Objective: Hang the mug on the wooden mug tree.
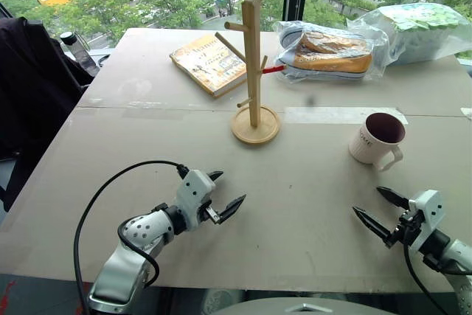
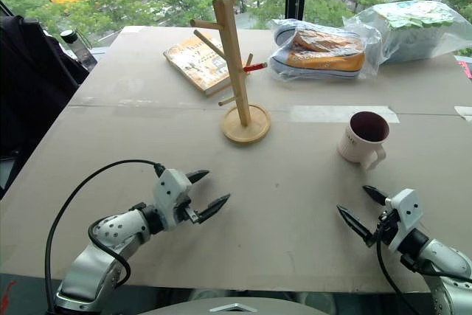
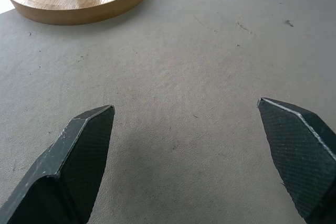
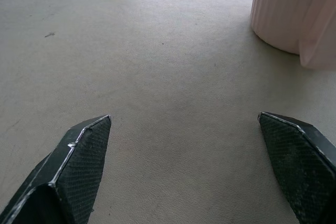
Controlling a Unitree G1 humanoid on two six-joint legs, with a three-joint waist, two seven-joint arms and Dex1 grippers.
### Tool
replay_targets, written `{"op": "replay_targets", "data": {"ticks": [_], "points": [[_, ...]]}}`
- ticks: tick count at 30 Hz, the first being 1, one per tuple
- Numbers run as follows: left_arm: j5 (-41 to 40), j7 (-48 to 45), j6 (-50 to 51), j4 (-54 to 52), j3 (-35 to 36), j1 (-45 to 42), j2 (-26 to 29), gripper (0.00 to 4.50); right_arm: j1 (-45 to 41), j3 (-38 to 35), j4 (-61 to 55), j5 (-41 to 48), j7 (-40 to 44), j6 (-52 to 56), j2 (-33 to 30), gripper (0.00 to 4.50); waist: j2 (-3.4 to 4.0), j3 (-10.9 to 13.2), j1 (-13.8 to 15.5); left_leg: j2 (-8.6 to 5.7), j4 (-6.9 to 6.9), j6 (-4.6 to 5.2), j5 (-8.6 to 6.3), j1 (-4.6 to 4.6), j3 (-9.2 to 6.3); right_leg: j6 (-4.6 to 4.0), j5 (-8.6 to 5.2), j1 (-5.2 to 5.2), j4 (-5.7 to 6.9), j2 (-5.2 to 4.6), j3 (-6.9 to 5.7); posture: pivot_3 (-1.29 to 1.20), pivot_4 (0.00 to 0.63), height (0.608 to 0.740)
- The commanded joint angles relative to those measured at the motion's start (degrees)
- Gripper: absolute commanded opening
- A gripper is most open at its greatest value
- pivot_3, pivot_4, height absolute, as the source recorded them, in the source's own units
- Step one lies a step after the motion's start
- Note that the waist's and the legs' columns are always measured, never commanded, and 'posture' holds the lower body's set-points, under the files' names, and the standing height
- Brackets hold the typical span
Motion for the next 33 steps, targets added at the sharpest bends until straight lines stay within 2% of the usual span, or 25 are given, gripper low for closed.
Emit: {"op": "replay_targets", "data": {"ticks": [1,22,33], "points": [[-0.76,-0.30,-0.86,-2.35,0.67,0.18,0.19,4.50,-0.10,-2.00,-0.65,0.11,-0.31,-1.74,-0.08,4.43,0.00,0.00,0.00,0.00,0.00,0.00,0.00,0.00,0.00,0.00,0.00,0.00,0.00,0.00,0.00,0.00,0.150,0.740],[-2.52,-0.88,-0.81,-1.48,0.63,-1.24,-0.01,4.50,-0.40,-1.46,-0.06,-2.93,-3.78,-4.95,1.97,4.43,0.01,0.00,0.00,0.00,0.00,0.00,0.00,0.00,0.00,0.00,0.00,0.00,0.00,0.00,-0.01,0.00,0.150,0.740],[-2.51,-4.98,-1.16,-1.35,-0.86,-6.11,1.04,4.50,-3.92,-3.78,-1.01,-4.54,-17.59,-4.43,9.73,4.43,0.04,0.00,-0.03,0.00,-0.01,0.00,0.00,0.00,0.01,0.00,0.00,-0.02,0.02,0.02,-0.01,0.00,0.150,0.740]]}}
